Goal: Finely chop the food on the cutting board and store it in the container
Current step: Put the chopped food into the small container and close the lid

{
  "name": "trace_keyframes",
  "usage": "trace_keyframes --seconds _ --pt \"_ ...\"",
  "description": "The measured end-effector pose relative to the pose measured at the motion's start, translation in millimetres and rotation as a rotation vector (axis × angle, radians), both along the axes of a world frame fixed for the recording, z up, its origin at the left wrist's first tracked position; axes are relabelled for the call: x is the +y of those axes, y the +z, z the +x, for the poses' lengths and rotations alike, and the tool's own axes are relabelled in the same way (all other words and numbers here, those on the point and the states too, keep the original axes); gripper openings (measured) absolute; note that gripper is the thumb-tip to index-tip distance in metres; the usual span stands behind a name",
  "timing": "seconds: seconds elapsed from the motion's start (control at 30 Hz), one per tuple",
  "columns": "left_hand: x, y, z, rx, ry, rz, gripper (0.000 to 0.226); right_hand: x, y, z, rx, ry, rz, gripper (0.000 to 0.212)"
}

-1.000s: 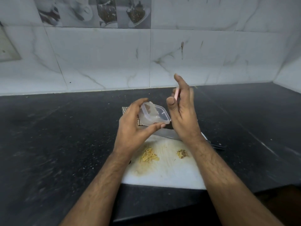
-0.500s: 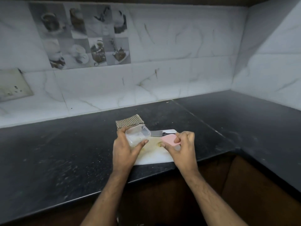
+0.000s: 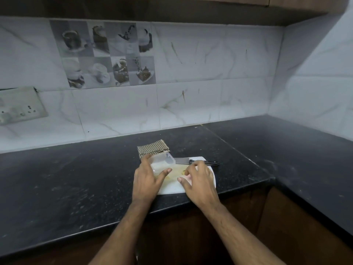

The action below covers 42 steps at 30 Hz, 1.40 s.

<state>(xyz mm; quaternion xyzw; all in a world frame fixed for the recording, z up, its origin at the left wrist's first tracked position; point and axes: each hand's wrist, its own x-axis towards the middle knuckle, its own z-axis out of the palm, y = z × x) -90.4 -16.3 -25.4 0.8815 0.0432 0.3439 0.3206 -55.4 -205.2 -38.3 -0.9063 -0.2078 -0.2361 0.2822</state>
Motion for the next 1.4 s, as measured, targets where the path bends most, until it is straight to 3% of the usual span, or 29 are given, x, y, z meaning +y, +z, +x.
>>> trace_keyframes --seconds 0.17,0.37,0.53,0.7,0.83,0.9,1.1,1.4 --pt "14 -4 4 -0.085 0.058 -0.225 0.075 42 22 4 0.118 0.203 -0.024 0.021" --pt "30 -8 9 -0.146 0.116 -0.400 0.077 55 4 22 0.242 0.108 0.127 0.033" --pt "25 -11 12 -0.114 0.066 -0.383 0.080 60 0 29 0.246 0.171 0.036 0.031" --pt "25 -12 12 -0.100 0.056 -0.398 0.078 74 0 40 0.338 0.348 -0.136 0.059" --pt "25 -13 13 -0.067 0.058 -0.383 0.077 86 -2 47 0.290 0.473 -0.177 0.024" --pt "26 -12 13 -0.062 0.056 -0.362 0.078 87 -3 46 0.241 0.489 -0.161 0.017" --pt "23 -15 13 -0.037 0.096 -0.332 0.082 80 -4 42 0.176 0.336 -0.053 0.018" --pt "20 -12 11 -0.029 0.117 -0.275 0.082 69 1 35 0.155 0.300 -0.204 0.019"
